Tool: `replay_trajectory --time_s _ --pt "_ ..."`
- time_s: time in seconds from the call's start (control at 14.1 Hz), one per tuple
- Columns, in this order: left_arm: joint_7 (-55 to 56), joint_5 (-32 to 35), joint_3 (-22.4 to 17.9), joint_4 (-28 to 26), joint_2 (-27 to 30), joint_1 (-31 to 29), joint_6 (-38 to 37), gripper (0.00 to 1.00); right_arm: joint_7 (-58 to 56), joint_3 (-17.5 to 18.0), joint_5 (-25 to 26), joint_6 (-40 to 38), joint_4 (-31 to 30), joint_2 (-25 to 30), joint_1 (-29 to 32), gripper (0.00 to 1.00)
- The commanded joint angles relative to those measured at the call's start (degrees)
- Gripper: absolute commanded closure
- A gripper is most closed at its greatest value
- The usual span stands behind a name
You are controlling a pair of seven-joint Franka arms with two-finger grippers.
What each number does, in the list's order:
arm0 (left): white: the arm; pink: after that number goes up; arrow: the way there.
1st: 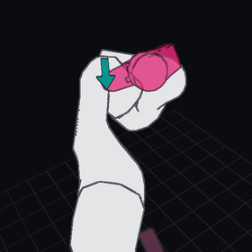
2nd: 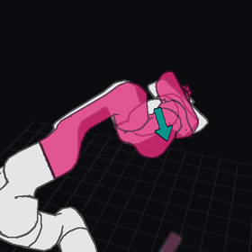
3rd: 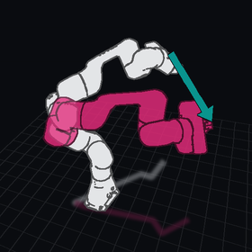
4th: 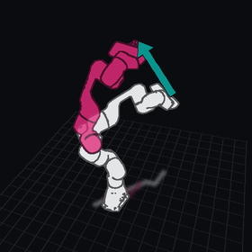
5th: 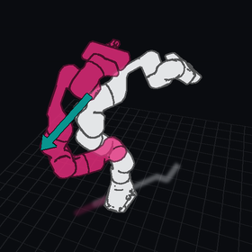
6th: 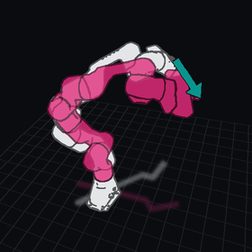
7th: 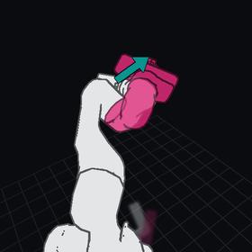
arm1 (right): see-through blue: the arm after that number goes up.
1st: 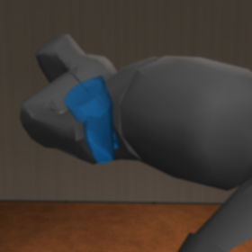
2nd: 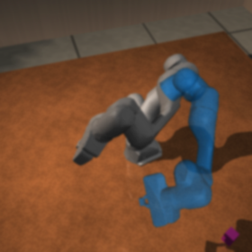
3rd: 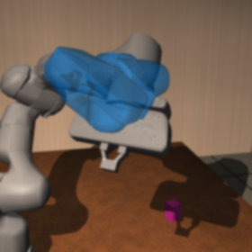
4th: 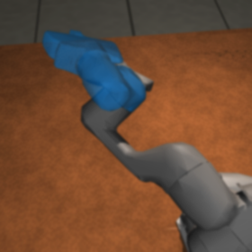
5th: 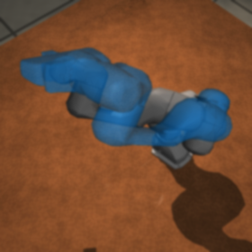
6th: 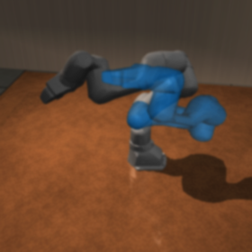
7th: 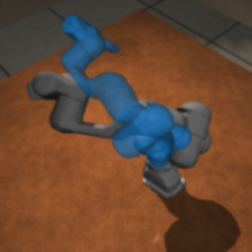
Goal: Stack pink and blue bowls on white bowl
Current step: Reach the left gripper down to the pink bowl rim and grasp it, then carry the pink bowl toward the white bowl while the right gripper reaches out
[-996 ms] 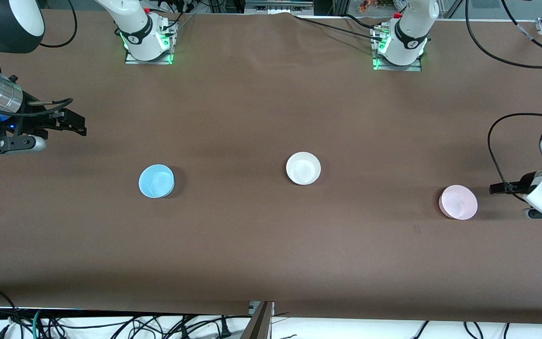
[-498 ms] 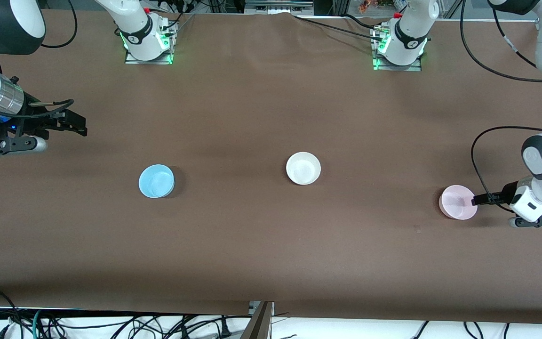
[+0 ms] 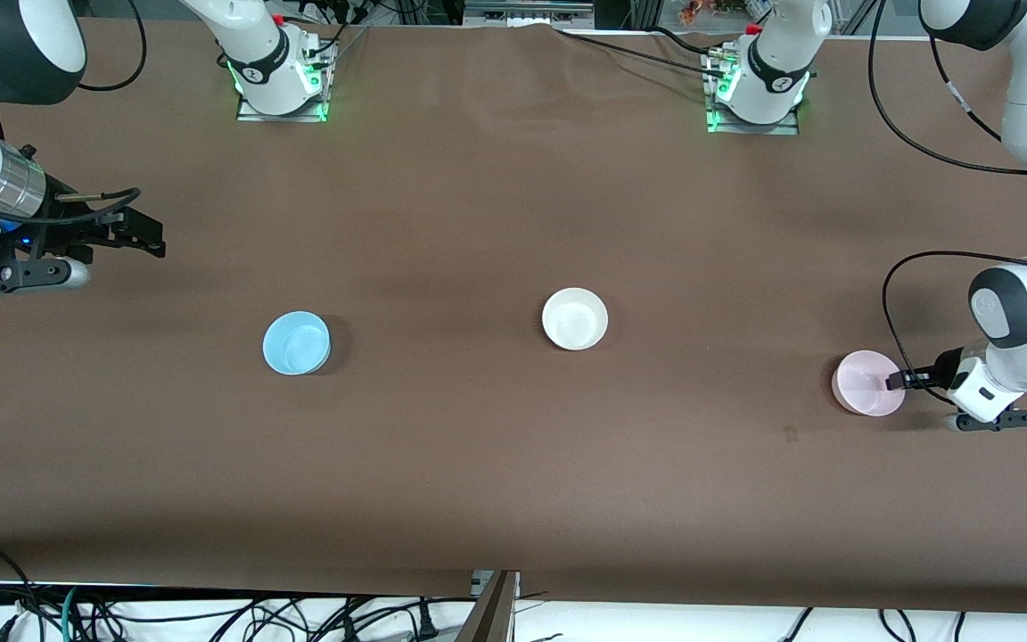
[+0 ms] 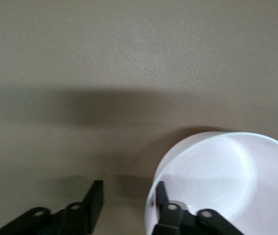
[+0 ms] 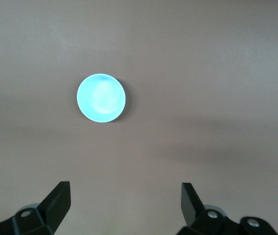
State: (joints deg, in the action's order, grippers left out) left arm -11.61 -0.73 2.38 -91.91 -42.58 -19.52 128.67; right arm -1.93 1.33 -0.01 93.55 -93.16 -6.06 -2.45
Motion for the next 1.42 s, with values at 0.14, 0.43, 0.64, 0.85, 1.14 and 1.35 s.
replay_trajectory --time_s 0.14,0.43,0.64,0.85,1.14,1.35 --pt "-0.35 -1.38 -0.1 0.86 -0.4 0.35 0.01 1.0 1.06 0.17 1.06 -1.35 0.17 0.08 0.07 0.0" --pt "-1.05 -1.29 -0.01 1.03 0.13 0.53 -1.21 1.0 0.97 -0.01 1.06 -1.35 -0.18 0.08 0.07 0.0" --pt "-0.09 -1.29 3.58 2.08 2.67 0.53 -7.8 1.0 0.79 -0.01 1.15 -1.44 -0.62 0.26 0.16 0.0" --pt "3.68 -1.2 4.65 4.71 4.35 2.98 -13.67 1.0 0.62 -0.01 1.06 -2.14 -0.62 0.26 0.16 0.0" --pt "17.1 -1.38 4.65 13.84 4.97 13.16 -27.83 1.0 0.35 -0.01 1.06 -2.32 -0.62 0.44 0.08 0.0" --pt "27.84 -4.08 7.27 13.87 4.88 19.59 -28.38 1.0 0.35 0.17 1.15 -2.67 -0.71 0.26 -0.01 0.0"
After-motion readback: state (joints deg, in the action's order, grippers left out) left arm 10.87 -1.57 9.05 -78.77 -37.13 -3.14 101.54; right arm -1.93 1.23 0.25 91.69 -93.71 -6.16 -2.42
